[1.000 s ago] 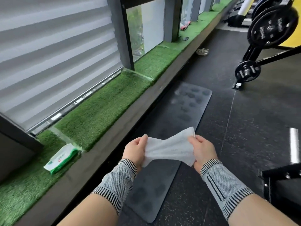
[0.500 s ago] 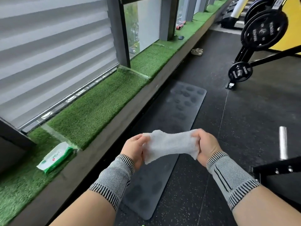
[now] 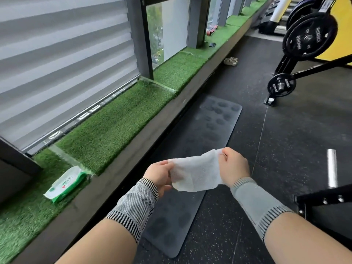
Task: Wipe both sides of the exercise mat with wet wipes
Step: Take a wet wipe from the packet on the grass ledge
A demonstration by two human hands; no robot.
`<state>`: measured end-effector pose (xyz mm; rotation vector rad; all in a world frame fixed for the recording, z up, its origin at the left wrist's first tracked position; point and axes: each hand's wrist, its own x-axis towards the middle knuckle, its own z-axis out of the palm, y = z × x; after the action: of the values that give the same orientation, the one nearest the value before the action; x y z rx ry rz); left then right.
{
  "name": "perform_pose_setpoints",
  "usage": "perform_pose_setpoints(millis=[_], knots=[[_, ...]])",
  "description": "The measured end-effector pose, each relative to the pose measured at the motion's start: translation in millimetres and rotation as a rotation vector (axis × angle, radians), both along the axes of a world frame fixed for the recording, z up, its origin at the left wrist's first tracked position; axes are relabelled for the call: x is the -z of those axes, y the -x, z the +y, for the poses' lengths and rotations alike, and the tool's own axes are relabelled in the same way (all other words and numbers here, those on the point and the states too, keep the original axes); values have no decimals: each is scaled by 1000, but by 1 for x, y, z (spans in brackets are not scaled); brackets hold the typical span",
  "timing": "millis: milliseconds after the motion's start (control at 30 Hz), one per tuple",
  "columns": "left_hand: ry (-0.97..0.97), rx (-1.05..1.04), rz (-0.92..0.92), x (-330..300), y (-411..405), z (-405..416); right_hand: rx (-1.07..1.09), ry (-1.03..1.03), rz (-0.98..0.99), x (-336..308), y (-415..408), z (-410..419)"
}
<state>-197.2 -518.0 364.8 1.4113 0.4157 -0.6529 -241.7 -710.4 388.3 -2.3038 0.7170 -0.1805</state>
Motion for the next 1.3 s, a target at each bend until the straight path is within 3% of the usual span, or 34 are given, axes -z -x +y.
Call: perform_pose_setpoints(millis=[133,233,467,533,667,867,967,1067,1300], knots=[[170,-136,-28,-5,-9,8,89,-1014,-181,-31,-4,-7],[269,-184,0,-3,-14,12,41,-1224,-176,-33,-10,-15],[354,-99,208,-7,-9,13,59,-1102,-73,-3,-12,-20],[367,-99,241,-5,-9,17,45,-885,-19,4,-9,-21],[337,-61,258,0,-6,17,-61,-244,112,10,-7,-16],[330,51,216,-4,-3,-3,-446,-11,132,-20,-12,44],[330,110,241,-12,-5,-9,-602,-76,245,-13,-11,65],[249,140,249,-11,-5,-9,-568,-336,338,-12,-11,64],[315,234,134,-1,1,-8,-428,-705,225,-7,-10,56]])
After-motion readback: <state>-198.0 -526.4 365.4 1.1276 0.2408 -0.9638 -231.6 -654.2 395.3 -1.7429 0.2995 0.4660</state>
